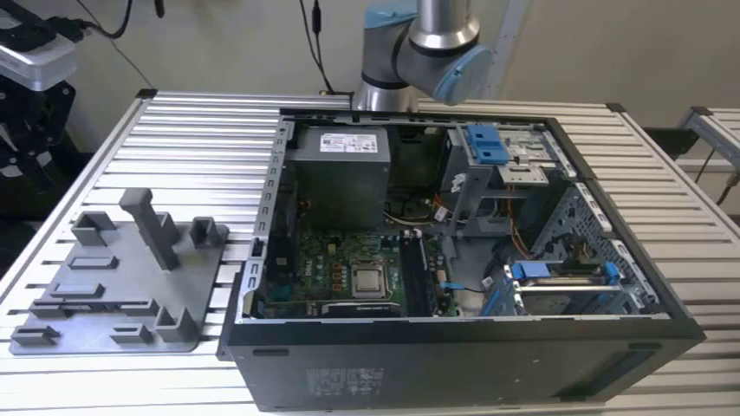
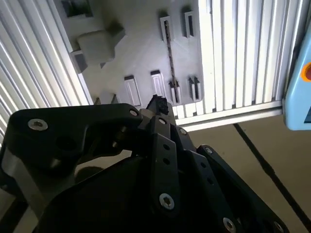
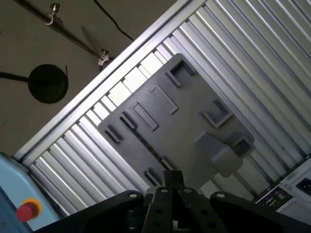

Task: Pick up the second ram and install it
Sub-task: 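Pick up the second ram and move it above second insertion slot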

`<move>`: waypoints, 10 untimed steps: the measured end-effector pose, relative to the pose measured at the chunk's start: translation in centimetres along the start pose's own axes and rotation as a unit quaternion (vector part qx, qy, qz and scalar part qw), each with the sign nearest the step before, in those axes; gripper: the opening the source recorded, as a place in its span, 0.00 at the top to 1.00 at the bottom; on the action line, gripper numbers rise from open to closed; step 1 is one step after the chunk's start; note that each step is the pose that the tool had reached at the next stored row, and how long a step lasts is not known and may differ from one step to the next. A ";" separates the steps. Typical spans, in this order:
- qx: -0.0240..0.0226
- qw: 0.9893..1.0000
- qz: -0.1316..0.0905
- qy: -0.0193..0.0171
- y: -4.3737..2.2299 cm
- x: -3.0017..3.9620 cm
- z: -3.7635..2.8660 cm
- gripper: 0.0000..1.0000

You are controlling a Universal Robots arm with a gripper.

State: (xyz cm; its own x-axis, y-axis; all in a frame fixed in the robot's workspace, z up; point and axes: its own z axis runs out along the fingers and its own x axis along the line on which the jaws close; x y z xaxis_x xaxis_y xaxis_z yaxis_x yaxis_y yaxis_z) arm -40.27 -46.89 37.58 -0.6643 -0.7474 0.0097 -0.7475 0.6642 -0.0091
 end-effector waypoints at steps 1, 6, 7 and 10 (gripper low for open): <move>0.000 1.000 -0.009 0.000 0.00 0.00 0.04 0.89; 0.001 0.999 -0.055 0.000 0.00 0.00 0.24 0.89; 0.001 0.998 -0.063 0.000 0.00 0.00 0.28 0.89; 0.001 0.996 -0.089 -0.001 0.01 0.00 0.37 0.89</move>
State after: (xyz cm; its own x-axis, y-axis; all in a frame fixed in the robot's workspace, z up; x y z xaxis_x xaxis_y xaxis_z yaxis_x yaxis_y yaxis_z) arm -40.28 -46.89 37.21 -0.5207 -0.8537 0.0098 -0.8537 0.5206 -0.0091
